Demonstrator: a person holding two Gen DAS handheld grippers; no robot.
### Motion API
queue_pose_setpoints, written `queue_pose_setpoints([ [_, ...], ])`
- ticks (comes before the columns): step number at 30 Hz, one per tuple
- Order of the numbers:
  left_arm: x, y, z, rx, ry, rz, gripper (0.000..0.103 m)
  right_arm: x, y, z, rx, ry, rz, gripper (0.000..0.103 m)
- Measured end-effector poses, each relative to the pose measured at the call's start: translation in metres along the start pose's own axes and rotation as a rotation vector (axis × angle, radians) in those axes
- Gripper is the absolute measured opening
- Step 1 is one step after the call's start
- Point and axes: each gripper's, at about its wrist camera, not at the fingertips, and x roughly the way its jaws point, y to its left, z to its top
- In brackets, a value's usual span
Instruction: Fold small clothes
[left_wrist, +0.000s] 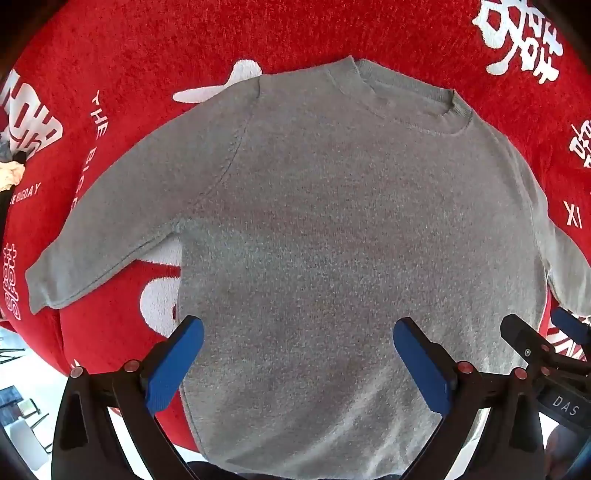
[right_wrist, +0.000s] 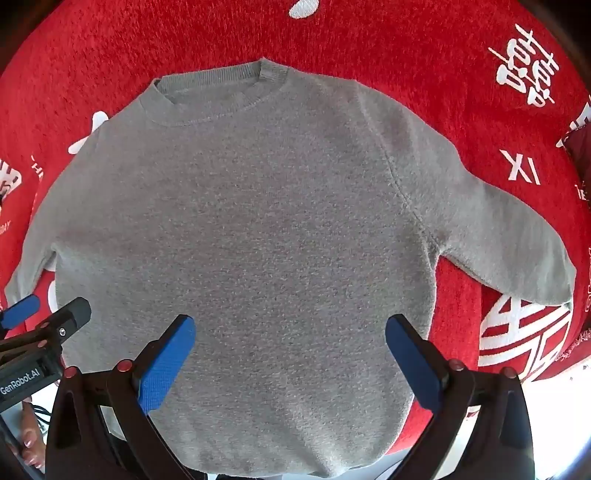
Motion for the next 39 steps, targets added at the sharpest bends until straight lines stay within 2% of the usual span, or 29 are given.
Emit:
queue_pose_setpoints([
  [39,-0.0086,0.0019,-0.0014,-0.003,-0.013,0.009,0.103,0.0008,0.0009,-0.0018,-0.010,-0.021,-0.025,0.103],
])
